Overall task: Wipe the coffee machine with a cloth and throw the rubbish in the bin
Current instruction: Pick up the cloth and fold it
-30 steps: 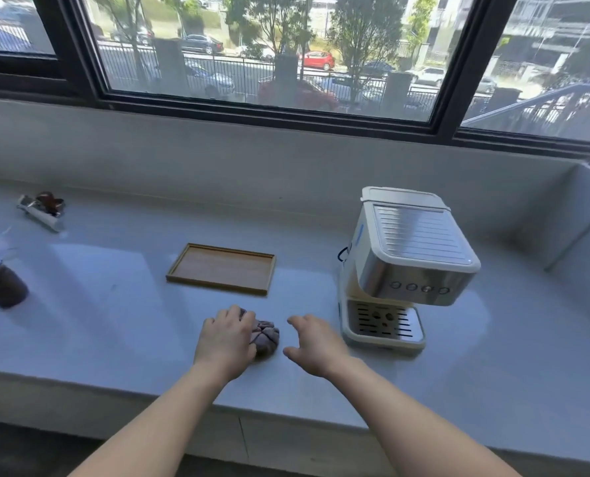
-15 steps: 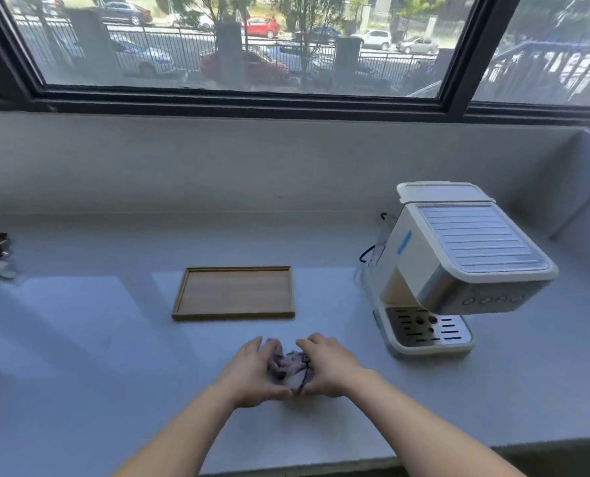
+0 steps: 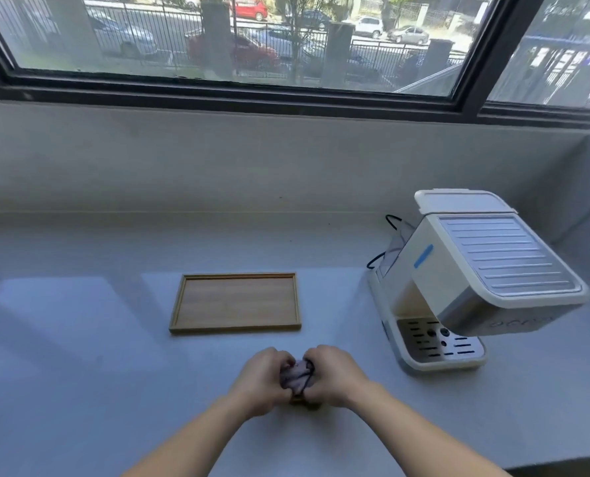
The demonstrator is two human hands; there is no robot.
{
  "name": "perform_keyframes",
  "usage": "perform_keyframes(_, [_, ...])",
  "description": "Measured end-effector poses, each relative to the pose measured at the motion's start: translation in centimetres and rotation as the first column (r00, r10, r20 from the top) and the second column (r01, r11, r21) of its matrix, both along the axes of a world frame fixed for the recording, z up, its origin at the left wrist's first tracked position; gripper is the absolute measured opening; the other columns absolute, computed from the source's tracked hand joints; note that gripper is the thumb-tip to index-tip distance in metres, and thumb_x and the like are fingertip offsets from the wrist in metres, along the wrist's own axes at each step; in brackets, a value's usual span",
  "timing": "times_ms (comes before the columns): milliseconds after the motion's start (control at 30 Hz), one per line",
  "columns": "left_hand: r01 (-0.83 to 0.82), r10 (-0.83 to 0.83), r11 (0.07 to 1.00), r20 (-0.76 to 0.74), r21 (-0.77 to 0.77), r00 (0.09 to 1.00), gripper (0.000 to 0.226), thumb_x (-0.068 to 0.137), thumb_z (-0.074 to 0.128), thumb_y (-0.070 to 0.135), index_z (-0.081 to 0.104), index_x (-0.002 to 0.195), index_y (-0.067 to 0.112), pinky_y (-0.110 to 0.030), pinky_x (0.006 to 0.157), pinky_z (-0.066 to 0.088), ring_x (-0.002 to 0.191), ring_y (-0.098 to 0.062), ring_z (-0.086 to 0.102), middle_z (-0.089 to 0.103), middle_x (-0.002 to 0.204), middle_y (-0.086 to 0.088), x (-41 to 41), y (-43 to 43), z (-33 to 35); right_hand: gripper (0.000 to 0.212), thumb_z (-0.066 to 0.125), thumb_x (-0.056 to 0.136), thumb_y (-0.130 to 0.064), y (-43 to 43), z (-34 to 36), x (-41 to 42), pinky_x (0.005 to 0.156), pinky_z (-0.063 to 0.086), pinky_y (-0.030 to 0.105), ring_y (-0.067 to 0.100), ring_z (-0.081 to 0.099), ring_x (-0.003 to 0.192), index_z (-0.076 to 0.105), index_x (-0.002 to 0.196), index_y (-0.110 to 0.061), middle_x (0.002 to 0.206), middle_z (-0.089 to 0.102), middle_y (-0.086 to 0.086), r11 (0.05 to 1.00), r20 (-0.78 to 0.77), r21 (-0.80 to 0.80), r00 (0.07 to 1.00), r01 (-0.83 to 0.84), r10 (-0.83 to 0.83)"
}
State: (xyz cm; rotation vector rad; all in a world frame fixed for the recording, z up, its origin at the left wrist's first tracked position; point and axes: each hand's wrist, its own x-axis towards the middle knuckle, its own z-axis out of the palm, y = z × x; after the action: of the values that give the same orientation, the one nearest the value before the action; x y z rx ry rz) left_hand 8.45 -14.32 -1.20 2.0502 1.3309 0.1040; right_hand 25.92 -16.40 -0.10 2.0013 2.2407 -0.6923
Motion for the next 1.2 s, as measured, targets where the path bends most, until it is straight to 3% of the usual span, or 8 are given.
perform_keyframes(133, [-0.053, 0.051, 0.996, 0.035, 0.071, 0.998, 0.032, 0.066, 0.066, 0.031, 0.066, 0.094, 0.016, -0.041, 0.073, 0.050, 0.085, -0.023, 0.059, 0.066, 0.091, -0.005, -1.4, 2.0, 1.6, 0.020, 0.059, 0.065, -0.033, 2.8, 1.4, -0.9, 0.055, 0.035, 0.031, 0.024, 0.050, 0.066, 0.042, 0.069, -0.022, 0.068, 0.046, -0.002, 0.997, -0.070, 0.058, 0.996, -0.059, 0.063])
perform_keyframes(267, [-0.129, 0.118, 0.984, 0.087, 0.123, 0.989, 0.041, 0.061, 0.062, 0.037, 0.069, 0.098, 0.020, -0.036, 0.069, 0.048, 0.083, -0.019, 0.058, 0.066, 0.091, -0.002, -3.2, 4.9, 3.8, 0.021, 0.059, 0.062, -0.032, 6.6, 3.5, -2.6, 0.053, 0.039, 0.031, 0.026, 0.051, 0.065, 0.042, 0.066, -0.021, 0.062, 0.047, -0.003, 0.987, -0.098, 0.125, 0.989, -0.103, 0.115])
perform_keyframes(400, [-0.196, 0.182, 0.963, 0.090, 0.187, 0.979, 0.042, 0.066, 0.070, 0.027, 0.067, 0.108, 0.020, -0.026, 0.072, 0.039, 0.090, -0.020, 0.054, 0.058, 0.099, -0.004, -4.9, 8.1, 5.1, 0.019, 0.061, 0.063, -0.032, 10.4, 5.2, -4.5, 0.057, 0.047, 0.033, 0.025, 0.055, 0.068, 0.050, 0.071, -0.020, 0.068, 0.058, -0.001, 0.977, -0.116, 0.172, 0.983, -0.124, 0.145])
perform_keyframes(533, [-0.224, 0.213, 0.945, 0.070, 0.238, 0.975, 0.043, 0.070, 0.074, 0.022, 0.067, 0.112, 0.017, -0.025, 0.075, 0.036, 0.094, -0.020, 0.050, 0.055, 0.103, -0.007, -6.1, 11.0, 5.4, 0.020, 0.063, 0.066, -0.033, 13.4, 5.5, -6.2, 0.058, 0.036, 0.030, 0.022, 0.049, 0.072, 0.050, 0.075, -0.021, 0.074, 0.054, -0.001, 0.969, -0.123, 0.215, 0.981, -0.124, 0.153])
perform_keyframes(633, [-0.225, 0.217, 0.947, 0.058, 0.228, 0.974, 0.043, 0.070, 0.074, 0.021, 0.066, 0.112, 0.016, -0.025, 0.076, 0.036, 0.091, -0.017, 0.045, 0.050, 0.101, -0.004, -7.0, 12.6, 5.1, 0.023, 0.065, 0.067, -0.033, 15.0, 5.0, -7.4, 0.059, 0.035, 0.029, 0.024, 0.052, 0.075, 0.049, 0.081, -0.022, 0.082, 0.055, 0.003, 0.973, -0.111, 0.200, 0.984, -0.115, 0.139])
perform_keyframes(767, [-0.215, 0.213, 0.955, 0.030, 0.205, 0.976, 0.045, 0.071, 0.074, 0.023, 0.064, 0.114, 0.015, -0.025, 0.076, 0.036, 0.089, -0.017, 0.044, 0.046, 0.100, -0.002, -8.2, 14.2, 4.0, 0.024, 0.064, 0.066, -0.029, 16.6, 3.8, -8.7, 0.057, 0.031, 0.030, 0.023, 0.046, 0.070, 0.047, 0.081, -0.021, 0.076, 0.047, 0.001, 0.976, -0.089, 0.185, 0.987, -0.115, 0.133])
perform_keyframes(967, [-0.196, 0.198, 0.968, 0.006, 0.158, 0.980, 0.042, 0.073, 0.068, 0.021, 0.063, 0.115, 0.014, -0.031, 0.079, 0.043, 0.097, -0.026, 0.052, 0.048, 0.102, -0.006, -8.7, 16.0, 2.2, 0.021, 0.060, 0.070, -0.031, 18.1, 1.5, -9.8, 0.058, 0.033, 0.031, 0.027, 0.052, 0.074, 0.048, 0.083, -0.019, 0.077, 0.048, 0.004, 0.979, -0.062, 0.173, 0.991, -0.106, 0.118])
perform_keyframes(1200, [-0.154, 0.161, 0.983, -0.064, 0.102, 0.985, 0.044, 0.073, 0.069, 0.025, 0.060, 0.115, 0.015, -0.040, 0.088, 0.047, 0.105, -0.026, 0.049, 0.050, 0.108, -0.008, -8.8, 16.5, 0.7, 0.016, 0.055, 0.070, -0.030, 18.6, -0.6, -10.1, 0.058, 0.031, 0.030, 0.030, 0.055, 0.081, 0.049, 0.080, -0.019, 0.083, 0.061, 0.011, 0.986, -0.090, 0.133, 0.990, -0.099, 0.111])
